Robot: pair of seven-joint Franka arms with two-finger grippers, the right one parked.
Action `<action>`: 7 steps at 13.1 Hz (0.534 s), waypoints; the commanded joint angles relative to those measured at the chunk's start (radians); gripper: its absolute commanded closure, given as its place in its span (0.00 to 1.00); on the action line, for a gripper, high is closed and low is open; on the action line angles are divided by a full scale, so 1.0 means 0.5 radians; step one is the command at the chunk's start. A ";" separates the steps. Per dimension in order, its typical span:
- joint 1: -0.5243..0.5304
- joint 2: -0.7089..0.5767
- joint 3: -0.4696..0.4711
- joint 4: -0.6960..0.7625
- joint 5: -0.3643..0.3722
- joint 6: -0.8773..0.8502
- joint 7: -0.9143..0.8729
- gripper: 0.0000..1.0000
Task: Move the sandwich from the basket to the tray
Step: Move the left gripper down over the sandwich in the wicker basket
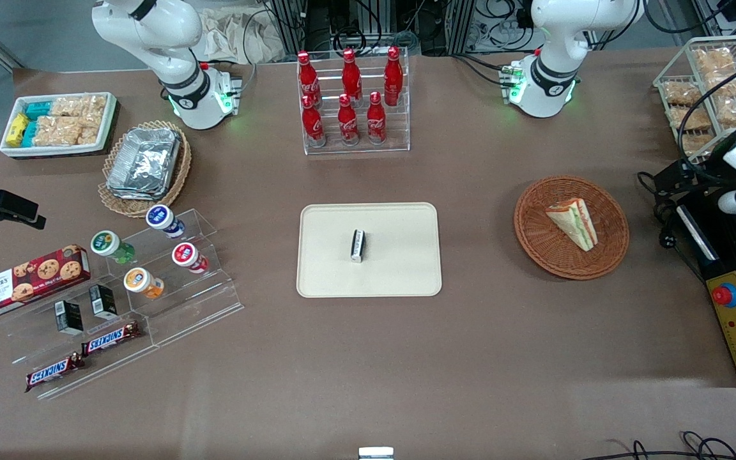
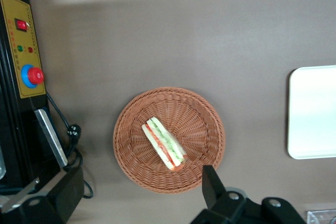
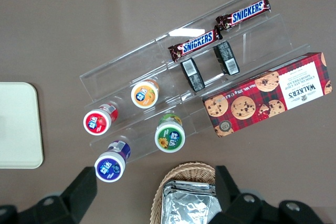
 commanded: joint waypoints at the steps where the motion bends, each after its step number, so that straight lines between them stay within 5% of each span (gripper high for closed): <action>1: -0.015 0.064 -0.069 0.107 -0.007 -0.074 -0.229 0.00; 4: -0.015 0.055 -0.076 0.025 -0.009 -0.065 -0.652 0.00; 7: -0.015 -0.187 -0.076 -0.529 0.015 0.397 -1.204 0.00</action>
